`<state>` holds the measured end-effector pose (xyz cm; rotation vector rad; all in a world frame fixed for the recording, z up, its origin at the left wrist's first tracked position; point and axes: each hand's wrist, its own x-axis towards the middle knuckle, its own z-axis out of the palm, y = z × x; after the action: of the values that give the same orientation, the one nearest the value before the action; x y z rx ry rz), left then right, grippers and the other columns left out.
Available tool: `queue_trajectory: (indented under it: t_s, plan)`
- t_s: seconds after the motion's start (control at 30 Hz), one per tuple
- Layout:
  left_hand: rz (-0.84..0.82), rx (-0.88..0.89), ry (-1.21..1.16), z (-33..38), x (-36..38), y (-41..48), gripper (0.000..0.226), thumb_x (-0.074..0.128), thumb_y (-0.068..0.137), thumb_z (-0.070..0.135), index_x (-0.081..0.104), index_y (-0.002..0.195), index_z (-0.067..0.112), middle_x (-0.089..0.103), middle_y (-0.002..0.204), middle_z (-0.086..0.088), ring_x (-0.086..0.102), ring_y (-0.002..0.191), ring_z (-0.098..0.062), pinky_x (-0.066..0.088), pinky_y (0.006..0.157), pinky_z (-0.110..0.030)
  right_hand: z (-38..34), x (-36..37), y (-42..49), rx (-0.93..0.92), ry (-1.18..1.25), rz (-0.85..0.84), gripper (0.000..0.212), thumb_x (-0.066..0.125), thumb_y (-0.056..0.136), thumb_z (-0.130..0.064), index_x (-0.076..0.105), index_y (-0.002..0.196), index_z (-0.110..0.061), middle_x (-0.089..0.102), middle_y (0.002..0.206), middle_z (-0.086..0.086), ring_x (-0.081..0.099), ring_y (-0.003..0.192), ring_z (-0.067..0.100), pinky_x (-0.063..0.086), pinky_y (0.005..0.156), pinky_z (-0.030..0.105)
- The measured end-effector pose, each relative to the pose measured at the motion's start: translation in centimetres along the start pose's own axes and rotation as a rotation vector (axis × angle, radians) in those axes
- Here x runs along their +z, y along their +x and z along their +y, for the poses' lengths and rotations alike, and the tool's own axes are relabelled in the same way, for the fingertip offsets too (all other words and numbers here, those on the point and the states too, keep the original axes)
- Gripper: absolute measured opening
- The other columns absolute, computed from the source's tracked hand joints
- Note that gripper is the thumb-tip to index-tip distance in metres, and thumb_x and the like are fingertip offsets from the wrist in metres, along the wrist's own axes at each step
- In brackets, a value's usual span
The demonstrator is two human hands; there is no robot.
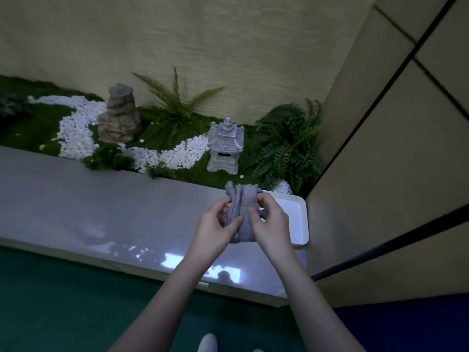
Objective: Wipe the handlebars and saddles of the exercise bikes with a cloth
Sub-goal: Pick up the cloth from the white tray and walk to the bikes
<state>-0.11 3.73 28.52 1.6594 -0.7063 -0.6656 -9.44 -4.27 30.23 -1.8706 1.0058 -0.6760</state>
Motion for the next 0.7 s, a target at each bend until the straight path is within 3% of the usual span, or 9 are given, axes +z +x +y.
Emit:
queue_trajectory:
  t_s: [0.13,0.2,0.33,0.43,0.53,0.63,0.7]
  plan:
    - [0.125,-0.038,-0.035,0.4,-0.7,-1.4,0.038,0.071,0.083,0.009,0.058,0.114,0.027,0.063,0.082,0.0,0.063,0.07,-0.008,0.053,0.067,-0.023,0.0,-0.6,-0.3,-0.064,-0.045,-0.029,0.013,0.056,0.088,-0.003,0.061,0.098,-0.009,0.067,0.091,0.006,0.062,0.084,0.022,0.049,0.076,0.036]
    - [0.157,-0.063,-0.029,0.7,-0.3,-1.9,0.039,0.07,0.083,0.01,0.058,0.118,0.023,0.064,0.085,-0.006,0.065,0.074,-0.015,0.055,0.07,-0.029,0.0,-1.0,-0.4,-0.104,-0.048,-0.057,0.012,0.058,0.088,-0.004,0.062,0.096,-0.012,0.068,0.091,0.004,0.063,0.085,0.018,0.05,0.075,0.031]
    - [0.17,-0.053,0.041,1.5,2.0,-3.6,0.044,0.073,0.081,0.016,0.054,0.116,0.033,0.064,0.085,0.001,0.062,0.068,-0.007,0.053,0.062,-0.021,0.3,-2.3,-0.4,-0.077,0.122,-0.232,0.011,0.059,0.091,-0.021,0.058,0.083,-0.029,0.066,0.082,-0.01,0.062,0.079,0.003,0.043,0.065,0.012]
    - [0.169,-0.058,0.024,1.8,3.7,-5.4,0.045,0.076,0.078,0.019,0.056,0.113,0.04,0.057,0.075,0.008,0.052,0.064,-0.008,0.048,0.06,-0.021,1.4,-3.5,-0.4,-0.019,0.159,-0.347,0.013,0.066,0.086,-0.032,0.058,0.087,-0.022,0.064,0.083,-0.005,0.06,0.079,0.008,0.046,0.067,0.023]
    - [0.161,-0.082,0.016,1.7,5.0,-7.6,0.05,0.079,0.074,0.014,0.055,0.107,0.043,0.053,0.077,0.005,0.046,0.065,-0.008,0.044,0.062,-0.023,2.5,-4.2,-0.8,0.054,0.165,-0.471,0.018,0.07,0.083,-0.029,0.055,0.09,-0.021,0.064,0.089,-0.002,0.061,0.085,0.013,0.051,0.075,0.033]
    - [0.202,-0.157,-0.054,1.1,5.2,-10.5,0.066,0.08,0.073,0.006,0.05,0.128,0.027,0.058,0.088,0.001,0.05,0.069,-0.007,0.047,0.067,-0.021,3.3,-4.0,-2.0,0.099,0.178,-0.592,0.015,0.066,0.086,-0.022,0.054,0.092,-0.027,0.064,0.093,-0.004,0.062,0.085,0.009,0.054,0.077,0.035]
    - [0.295,-0.176,-0.008,0.5,4.8,-12.7,0.06,0.079,0.075,0.007,0.054,0.128,0.021,0.061,0.09,0.001,0.05,0.066,-0.004,0.046,0.067,-0.017,3.6,-3.4,-2.9,0.095,0.174,-0.657,0.014,0.062,0.088,-0.018,0.053,0.094,-0.027,0.063,0.096,-0.004,0.061,0.087,0.007,0.053,0.077,0.032]
